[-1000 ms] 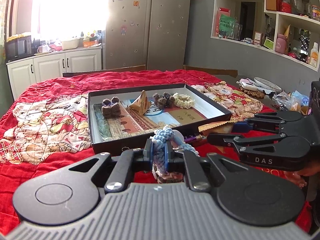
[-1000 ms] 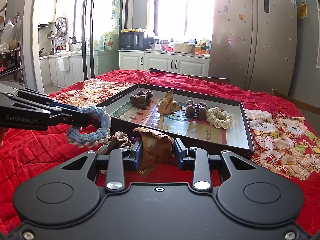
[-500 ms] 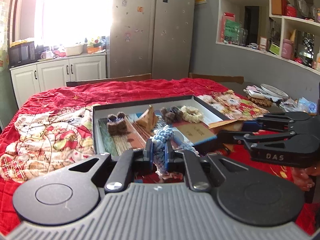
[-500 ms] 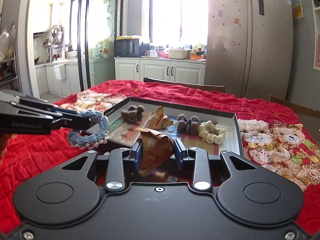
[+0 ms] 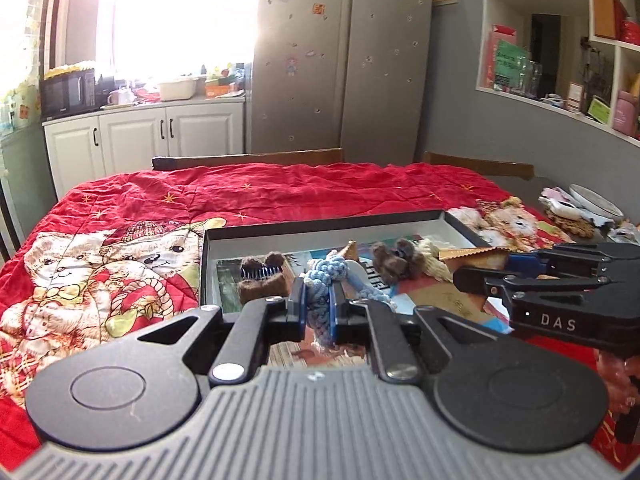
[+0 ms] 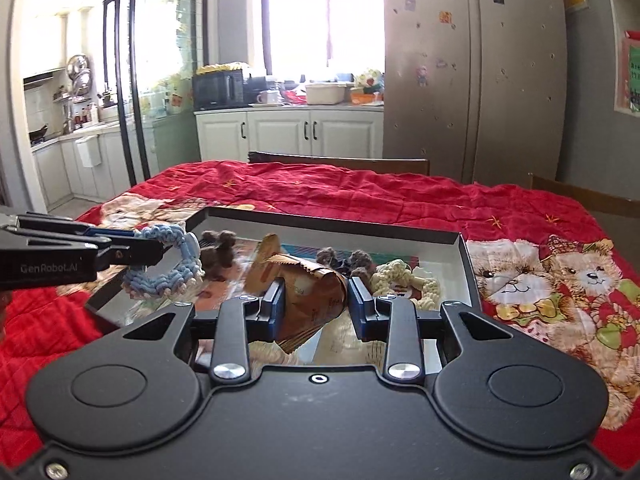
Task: Organize objects
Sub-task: 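Carry the blue scrunchie over the box while the right gripper carries the brown packet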
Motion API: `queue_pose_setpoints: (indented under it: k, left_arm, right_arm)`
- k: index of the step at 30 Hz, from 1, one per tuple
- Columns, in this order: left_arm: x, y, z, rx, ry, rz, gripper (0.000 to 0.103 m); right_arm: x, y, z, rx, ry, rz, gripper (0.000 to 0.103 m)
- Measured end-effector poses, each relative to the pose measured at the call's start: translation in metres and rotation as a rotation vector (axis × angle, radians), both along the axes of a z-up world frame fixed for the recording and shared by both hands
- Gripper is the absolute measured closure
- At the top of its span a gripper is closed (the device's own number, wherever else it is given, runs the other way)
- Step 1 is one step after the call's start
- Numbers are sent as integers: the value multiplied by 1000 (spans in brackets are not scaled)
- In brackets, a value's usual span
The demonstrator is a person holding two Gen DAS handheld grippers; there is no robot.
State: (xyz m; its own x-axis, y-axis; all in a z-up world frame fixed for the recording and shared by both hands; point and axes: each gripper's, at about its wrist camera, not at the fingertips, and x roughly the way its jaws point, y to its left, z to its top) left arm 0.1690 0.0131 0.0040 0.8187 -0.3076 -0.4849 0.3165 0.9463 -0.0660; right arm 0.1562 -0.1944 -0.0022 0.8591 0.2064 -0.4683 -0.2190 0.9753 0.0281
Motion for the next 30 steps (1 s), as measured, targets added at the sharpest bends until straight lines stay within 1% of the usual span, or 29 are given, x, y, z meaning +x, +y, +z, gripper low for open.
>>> queue_pose_setpoints:
  k: [6,12,22,30]
  left_arm:
    - [24,-7,-15,9,34,19,90]
    - [36,-14,-24,13,46,20,90]
    - [43,-25,-33,35,45,19,90]
    - [47,-24,-37,42,53,30,90]
  right_arm:
    - [27,0,-8,34,19,-17,71]
    - [42,1,-22,44,43,-24,71]
    - [50,-3,-34,61,74,-36,71]
    - [53,0,-38,54,87,-34,71]
